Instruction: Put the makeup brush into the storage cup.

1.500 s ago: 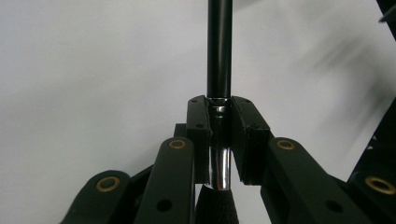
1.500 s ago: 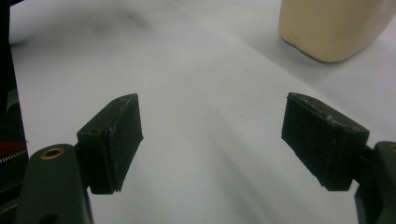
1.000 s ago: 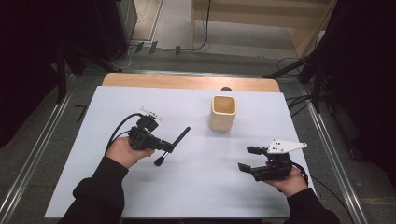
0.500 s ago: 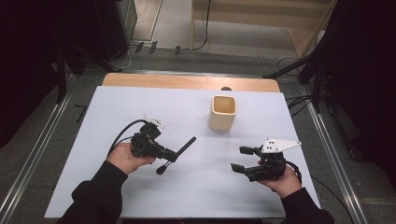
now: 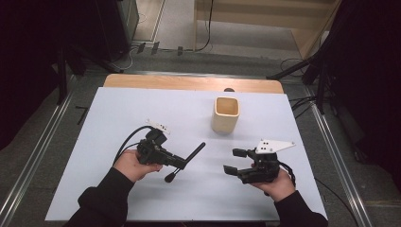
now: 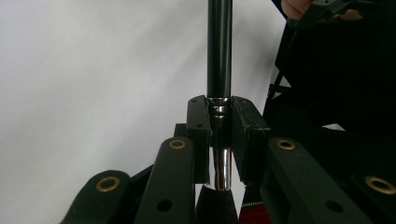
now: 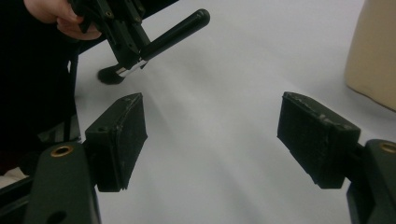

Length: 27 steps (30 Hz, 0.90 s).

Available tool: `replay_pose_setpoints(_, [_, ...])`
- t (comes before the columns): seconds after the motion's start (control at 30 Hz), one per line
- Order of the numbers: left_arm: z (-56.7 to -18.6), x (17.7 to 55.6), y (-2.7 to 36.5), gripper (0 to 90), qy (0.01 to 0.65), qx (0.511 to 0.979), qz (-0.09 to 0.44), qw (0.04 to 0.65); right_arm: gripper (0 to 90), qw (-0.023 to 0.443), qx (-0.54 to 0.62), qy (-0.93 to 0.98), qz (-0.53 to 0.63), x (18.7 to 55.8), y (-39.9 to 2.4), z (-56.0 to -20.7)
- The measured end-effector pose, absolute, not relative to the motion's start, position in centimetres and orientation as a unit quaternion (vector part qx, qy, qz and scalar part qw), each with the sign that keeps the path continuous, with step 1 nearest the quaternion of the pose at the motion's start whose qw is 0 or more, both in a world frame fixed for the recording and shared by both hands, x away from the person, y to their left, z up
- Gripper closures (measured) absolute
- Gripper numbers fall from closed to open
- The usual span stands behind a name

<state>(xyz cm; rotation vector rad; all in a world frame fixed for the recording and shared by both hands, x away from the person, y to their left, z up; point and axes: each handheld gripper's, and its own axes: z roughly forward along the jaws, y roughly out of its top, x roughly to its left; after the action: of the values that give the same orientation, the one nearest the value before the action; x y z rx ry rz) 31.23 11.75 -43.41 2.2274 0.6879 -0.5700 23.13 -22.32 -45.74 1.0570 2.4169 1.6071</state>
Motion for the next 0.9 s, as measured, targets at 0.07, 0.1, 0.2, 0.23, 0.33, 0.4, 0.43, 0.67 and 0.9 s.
replay_pose_setpoints(0.07, [-43.3, 31.2, 11.6, 79.0, 0.254, 0.871, -0.223, 0.357, 25.5, 0.024, 0.337, 0.782, 0.524, 23.2, -22.3, -45.6])
replay_pose_setpoints(0.1, [-43.3, 31.3, 11.5, 79.0, 0.244, 0.875, -0.225, 0.353, 25.8, 0.025, 0.332, 0.783, 0.525, 23.2, -22.2, -45.6])
replay_pose_setpoints(0.2, [-43.2, 31.7, 10.8, 79.0, 0.226, 0.884, -0.226, 0.341, 25.9, 0.022, 0.322, 0.786, 0.527, 23.3, -22.1, -45.4])
replay_pose_setpoints(0.23, [-43.1, 31.9, 10.7, 79.0, 0.221, 0.886, -0.228, 0.338, 26.0, 0.02, 0.319, 0.787, 0.527, 23.3, -22.1, -45.4])
replay_pose_setpoints(0.33, [-43.0, 31.8, 10.2, 79.0, 0.198, 0.898, -0.225, 0.323, 26.1, 0.018, 0.312, 0.794, 0.521, 23.5, -21.9, -45.4])
replay_pose_setpoints(0.4, [-43.0, 31.7, 9.8, 79.0, 0.186, 0.902, -0.228, 0.315, 26.2, 0.014, 0.305, 0.798, 0.519, 23.7, -21.8, -45.4])
replay_pose_setpoints(0.43, [-43.0, 31.7, 9.7, 79.0, 0.18, 0.905, -0.231, 0.309, 26.2, 0.01, 0.303, 0.8, 0.517, 23.7, -21.7, -45.4])
replay_pose_setpoints(0.67, [-42.7, 31.1, 9.0, 78.9, 0.155, 0.917, -0.231, 0.285, 26.2, -0.008, 0.261, 0.827, 0.498, 24.4, -20.7, -45.1])
replay_pose_setpoints(0.9, [-42.6, 31.5, 8.9, 79.0, 0.127, 0.935, -0.209, 0.258, 26.2, -0.026, 0.225, 0.845, 0.484, 25.3, -19.7, -44.8])
